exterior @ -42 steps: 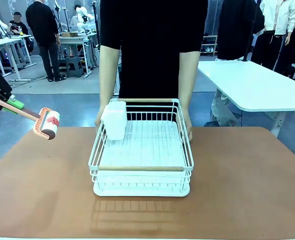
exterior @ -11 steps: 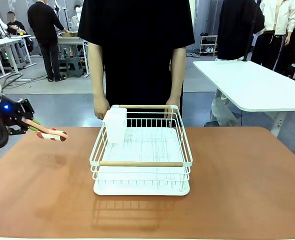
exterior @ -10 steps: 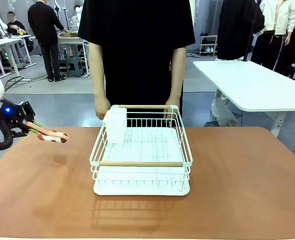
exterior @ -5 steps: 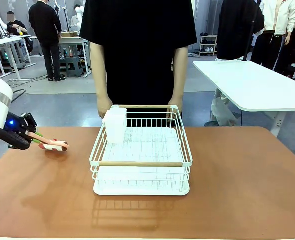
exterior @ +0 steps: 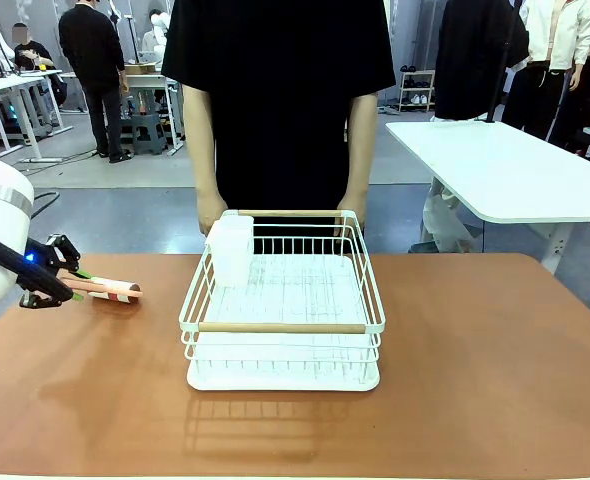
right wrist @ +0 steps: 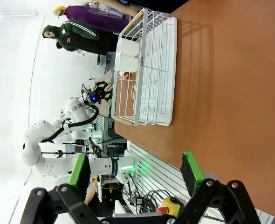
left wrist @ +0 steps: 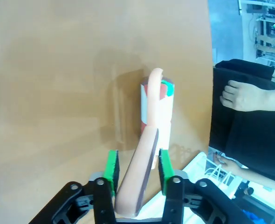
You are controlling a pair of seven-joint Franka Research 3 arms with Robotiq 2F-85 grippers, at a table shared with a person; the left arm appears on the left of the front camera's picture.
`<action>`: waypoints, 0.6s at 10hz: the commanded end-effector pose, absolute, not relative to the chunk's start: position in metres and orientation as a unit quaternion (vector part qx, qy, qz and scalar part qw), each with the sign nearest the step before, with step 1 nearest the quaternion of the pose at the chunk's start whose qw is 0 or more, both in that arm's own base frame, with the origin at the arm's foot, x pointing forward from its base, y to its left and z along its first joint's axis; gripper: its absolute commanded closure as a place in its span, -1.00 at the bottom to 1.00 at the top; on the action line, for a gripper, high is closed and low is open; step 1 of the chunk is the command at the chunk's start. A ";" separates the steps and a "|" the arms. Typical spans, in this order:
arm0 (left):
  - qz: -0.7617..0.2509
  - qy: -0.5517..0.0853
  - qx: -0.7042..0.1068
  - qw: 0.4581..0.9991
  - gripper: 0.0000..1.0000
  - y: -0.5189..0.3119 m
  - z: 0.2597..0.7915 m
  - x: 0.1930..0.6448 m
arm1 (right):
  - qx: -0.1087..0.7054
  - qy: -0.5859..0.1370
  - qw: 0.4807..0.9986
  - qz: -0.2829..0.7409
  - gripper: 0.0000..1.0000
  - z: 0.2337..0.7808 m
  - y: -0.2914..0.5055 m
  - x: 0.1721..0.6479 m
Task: Clean the table.
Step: Place the Lint Roller down when the Dish drying rack is positioned in the middle of the table.
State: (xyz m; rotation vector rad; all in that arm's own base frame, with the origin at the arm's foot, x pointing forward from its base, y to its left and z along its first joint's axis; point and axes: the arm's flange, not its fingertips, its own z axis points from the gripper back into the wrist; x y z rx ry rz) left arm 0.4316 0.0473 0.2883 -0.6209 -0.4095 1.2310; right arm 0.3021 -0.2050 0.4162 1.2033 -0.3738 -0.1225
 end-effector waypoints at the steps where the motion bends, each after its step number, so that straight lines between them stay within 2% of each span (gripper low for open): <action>1: 0.552 -0.195 -0.291 0.756 -0.86 0.049 0.277 0.424 | 0.567 -0.180 0.802 -0.054 -1.00 0.419 -0.206 0.302; 2: 0.562 -0.202 -0.275 0.754 -1.00 0.049 0.282 0.423 | 0.567 -0.180 0.802 -0.054 -1.00 0.419 -0.206 0.302; 4: 0.559 -0.178 -0.272 0.763 -1.00 0.049 0.295 0.413 | 0.567 -0.180 0.802 -0.054 -1.00 0.419 -0.206 0.302; 5: 0.556 -0.132 -0.252 0.781 -1.00 0.049 0.303 0.402 | 0.567 -0.180 0.802 -0.054 -1.00 0.419 -0.206 0.302; 6: 0.543 -0.116 -0.234 0.798 -1.00 0.051 0.312 0.393 | 0.567 -0.180 0.802 -0.054 -1.00 0.419 -0.206 0.302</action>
